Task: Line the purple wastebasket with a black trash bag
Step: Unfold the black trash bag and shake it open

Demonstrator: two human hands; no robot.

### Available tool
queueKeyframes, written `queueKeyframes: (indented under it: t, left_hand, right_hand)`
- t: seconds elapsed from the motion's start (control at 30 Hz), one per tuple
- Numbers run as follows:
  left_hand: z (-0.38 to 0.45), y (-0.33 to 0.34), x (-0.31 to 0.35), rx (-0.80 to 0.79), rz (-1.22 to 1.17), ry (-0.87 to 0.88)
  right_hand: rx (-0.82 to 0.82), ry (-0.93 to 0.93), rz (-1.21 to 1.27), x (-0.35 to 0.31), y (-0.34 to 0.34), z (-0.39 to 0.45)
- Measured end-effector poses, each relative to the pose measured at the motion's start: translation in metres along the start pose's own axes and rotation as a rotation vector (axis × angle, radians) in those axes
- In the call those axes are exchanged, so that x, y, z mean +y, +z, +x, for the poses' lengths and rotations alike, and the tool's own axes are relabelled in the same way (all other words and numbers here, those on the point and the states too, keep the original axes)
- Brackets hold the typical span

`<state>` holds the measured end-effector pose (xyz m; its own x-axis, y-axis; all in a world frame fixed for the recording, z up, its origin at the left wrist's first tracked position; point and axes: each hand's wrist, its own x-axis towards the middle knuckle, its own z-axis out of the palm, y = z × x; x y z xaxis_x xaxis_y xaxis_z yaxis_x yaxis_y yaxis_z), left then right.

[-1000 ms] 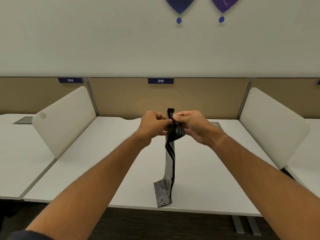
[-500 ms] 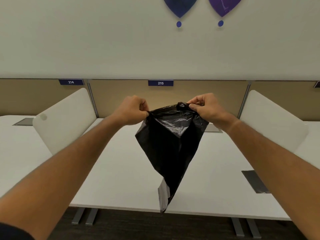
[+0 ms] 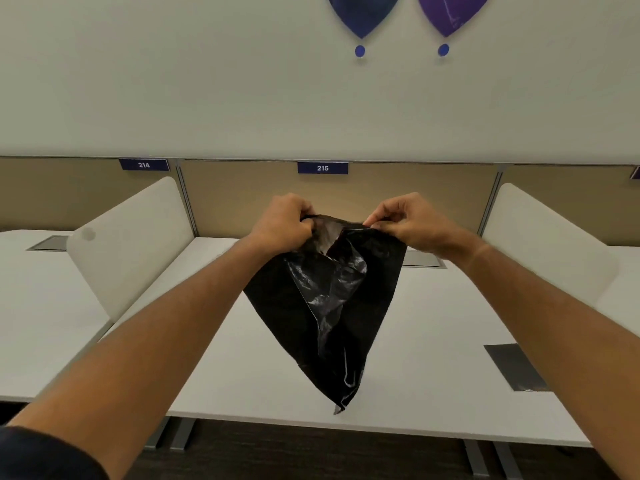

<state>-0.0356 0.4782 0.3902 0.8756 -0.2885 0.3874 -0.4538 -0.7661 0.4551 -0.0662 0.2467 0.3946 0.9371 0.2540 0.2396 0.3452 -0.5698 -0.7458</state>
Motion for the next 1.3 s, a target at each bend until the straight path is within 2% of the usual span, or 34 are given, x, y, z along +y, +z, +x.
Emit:
queueKeyframes:
  t: [0.07, 0.13, 0.2, 0.27, 0.3, 0.37, 0.43, 0.67, 0.83, 0.97, 1.03, 1.13, 1.23, 1.3]
  left_hand:
    - [0.003, -0.004, -0.003, 0.044, 0.013, -0.052]
    - [0.006, -0.005, -0.004, 0.089, 0.023, -0.097]
    - [0.007, -0.002, 0.0, 0.141, 0.056, -0.107]
    - [0.006, 0.001, 0.01, 0.169, 0.073, -0.092]
    - [0.005, 0.003, 0.015, 0.172, 0.074, -0.083]
    - [0.005, 0.004, 0.022, 0.163, 0.054, -0.078]
    - [0.005, -0.001, 0.023, 0.183, 0.036, -0.087]
    - [-0.001, -0.024, -0.01, 0.271, 0.105, -0.229]
    - [-0.012, -0.029, -0.021, 0.345, 0.228, -0.309]
    - [-0.022, -0.031, -0.041, 0.366, 0.29, -0.344]
    - [-0.028, -0.031, -0.045, 0.371, 0.309, -0.36]
    - [-0.036, -0.032, -0.047, 0.379, 0.34, -0.362]
    - [-0.045, -0.035, -0.05, 0.394, 0.382, -0.378]
    - [-0.052, -0.038, -0.055, 0.417, 0.393, -0.385]
  right_hand:
    - [0.028, 0.071, -0.053, 0.007, -0.008, -0.003]
    - [0.143, 0.171, -0.072, 0.009, -0.007, -0.005]
    - [0.238, 0.316, 0.071, 0.004, 0.0, -0.006]
    - [0.15, 0.478, 0.272, -0.012, 0.01, -0.006]
    - [0.074, 0.499, 0.307, -0.019, 0.017, -0.004]
    - [-0.05, 0.436, 0.231, -0.023, 0.033, -0.001]
    - [-0.083, 0.386, 0.118, -0.017, 0.042, 0.001]
    - [0.143, 0.418, -0.352, 0.042, 0.025, 0.012]
    - [0.153, 0.457, -0.363, 0.037, 0.017, 0.009]
    - [0.362, 0.437, -0.464, 0.035, 0.011, 0.002]
    - [0.369, 0.42, -0.539, 0.035, 0.015, -0.002]
    - [0.471, 0.36, -0.417, 0.037, 0.017, 0.0]
    - [0.38, 0.314, -0.463, 0.045, 0.018, 0.003]
    - [0.456, 0.283, -0.435, 0.049, 0.019, 0.006]
